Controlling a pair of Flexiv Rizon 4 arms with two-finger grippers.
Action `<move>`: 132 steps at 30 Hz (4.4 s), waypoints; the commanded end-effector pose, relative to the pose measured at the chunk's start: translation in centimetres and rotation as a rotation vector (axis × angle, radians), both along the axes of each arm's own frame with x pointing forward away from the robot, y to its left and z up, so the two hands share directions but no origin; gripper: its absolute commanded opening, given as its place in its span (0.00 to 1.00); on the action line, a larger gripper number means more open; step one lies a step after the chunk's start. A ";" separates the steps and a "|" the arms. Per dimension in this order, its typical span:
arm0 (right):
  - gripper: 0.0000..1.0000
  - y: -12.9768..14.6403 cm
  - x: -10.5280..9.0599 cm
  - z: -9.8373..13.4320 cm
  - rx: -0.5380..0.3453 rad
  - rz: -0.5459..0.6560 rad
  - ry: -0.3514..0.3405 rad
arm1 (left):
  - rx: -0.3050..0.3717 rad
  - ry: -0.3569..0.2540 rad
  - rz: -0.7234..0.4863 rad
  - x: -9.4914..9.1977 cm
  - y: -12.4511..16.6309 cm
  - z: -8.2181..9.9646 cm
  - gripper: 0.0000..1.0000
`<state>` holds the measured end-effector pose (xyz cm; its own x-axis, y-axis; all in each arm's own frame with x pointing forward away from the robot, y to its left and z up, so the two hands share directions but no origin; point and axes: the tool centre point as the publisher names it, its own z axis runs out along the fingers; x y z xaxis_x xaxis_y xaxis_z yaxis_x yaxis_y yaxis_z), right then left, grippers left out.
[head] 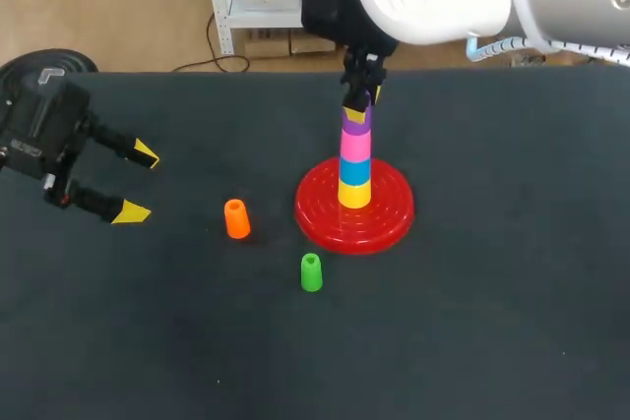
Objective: Pick up and stack the cylinders on the red base in this order: pink,purple,orange,green
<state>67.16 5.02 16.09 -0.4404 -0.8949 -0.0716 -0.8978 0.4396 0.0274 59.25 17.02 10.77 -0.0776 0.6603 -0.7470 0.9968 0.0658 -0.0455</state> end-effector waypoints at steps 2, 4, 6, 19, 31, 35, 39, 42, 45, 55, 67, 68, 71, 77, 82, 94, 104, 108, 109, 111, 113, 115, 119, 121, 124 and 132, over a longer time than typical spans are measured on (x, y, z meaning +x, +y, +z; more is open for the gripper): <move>0.00 0.0 0.2 -0.8 -0.001 -0.003 -0.004 | -0.002 -0.002 -0.002 0.0 0.1 -0.1 1.00; 0.42 0.0 0.0 -0.6 -0.004 -0.007 -0.021 | -0.002 -0.002 -0.002 0.0 0.1 -0.1 1.00; 1.00 0.0 -0.2 -0.3 0.000 -0.016 -0.048 | -0.002 -0.002 -0.002 0.0 0.1 -0.1 1.00; 1.00 -0.9 -0.8 2.0 0.015 -0.094 -0.171 | -0.002 -0.002 -0.002 0.0 0.1 -0.1 1.00; 1.00 2.1 -2.6 7.3 0.032 0.050 -0.288 | -0.002 -0.002 -0.002 0.0 0.1 -0.1 1.00; 1.00 3.8 -3.4 8.5 0.028 0.111 -0.307 | -0.002 -0.002 -0.002 0.0 0.1 -0.1 1.00; 1.00 5.7 -4.3 8.5 0.029 0.181 -0.298 | -0.002 -0.002 -0.002 0.0 0.1 -0.1 1.00; 1.00 6.8 -4.8 7.7 0.027 0.221 -0.277 | -0.002 -0.002 -0.002 0.0 0.1 -0.1 1.00; 1.00 7.8 -5.5 6.9 0.036 0.263 -0.239 | -0.002 -0.002 -0.002 0.0 0.1 -0.1 1.00; 1.00 8.2 -6.2 5.6 0.011 0.278 -0.213 | -0.002 -0.002 -0.002 0.0 0.1 -0.1 1.00; 1.00 8.2 -6.2 5.6 0.011 0.278 -0.213 | -0.002 -0.002 -0.002 0.0 0.1 -0.1 1.00; 1.00 8.4 -6.4 5.4 0.010 0.285 -0.215 | -0.002 -0.002 -0.002 0.0 0.1 -0.1 1.00; 1.00 9.7 -6.4 5.0 0.017 0.332 -0.230 | -0.002 -0.002 -0.002 0.0 0.1 -0.1 1.00; 1.00 12.3 -6.0 3.5 0.031 0.406 -0.204 | -0.002 -0.002 -0.002 0.0 0.1 -0.1 1.00; 1.00 13.9 -5.8 1.3 0.028 0.464 -0.158 | -0.002 -0.002 -0.002 0.0 0.1 -0.1 1.00; 1.00 16.8 -6.6 -3.0 -0.001 0.552 -0.089 | -0.002 -0.002 -0.002 0.0 0.1 -0.1 1.00; 1.00 17.2 -7.1 -6.2 -0.056 0.571 -0.142 | -0.002 -0.002 -0.002 0.0 0.1 -0.1 1.00; 1.00 16.8 -6.7 -7.2 -0.046 0.559 -0.181 | -0.002 -0.002 -0.002 0.0 0.1 -0.1 1.00; 1.00 16.7 -6.6 -7.5 -0.043 0.558 -0.183 | -0.002 -0.002 -0.002 0.0 0.1 -0.1 1.00; 1.00 16.6 -6.4 -8.2 -0.042 0.562 -0.164 | -0.002 -0.002 -0.002 0.0 0.1 -0.1 1.00; 1.00 16.6 -6.3 -8.8 -0.049 0.564 -0.146 | -0.002 -0.002 -0.002 0.0 0.1 -0.1 1.00; 1.00 16.5 -6.1 -9.1 -0.030 0.568 -0.126 | -0.002 -0.002 -0.002 0.0 0.1 -0.1 1.00; 1.00 16.4 -5.9 -9.7 -0.022 0.578 -0.094 | -0.002 -0.002 -0.002 0.0 0.1 -0.1 1.00; 1.00 16.5 -5.8 -10.1 -0.022 0.583 -0.086 | -0.002 -0.002 -0.002 0.0 0.1 -0.1 1.00; 1.00 16.6 -5.6 -10.6 -0.023 0.585 -0.078 | -0.002 -0.002 -0.002 0.0 0.1 -0.1 1.00; 1.00 17.3 -5.3 -11.7 -0.019 0.602 -0.050 | -0.002 -0.002 -0.002 0.0 0.1 -0.1 1.00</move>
<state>61.27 21.74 4.63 0.1467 -0.9870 -0.0663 -0.9887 -0.1442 -0.0402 59.25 17.02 10.76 -0.0777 0.6603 -0.7469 0.9968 0.0658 -0.0455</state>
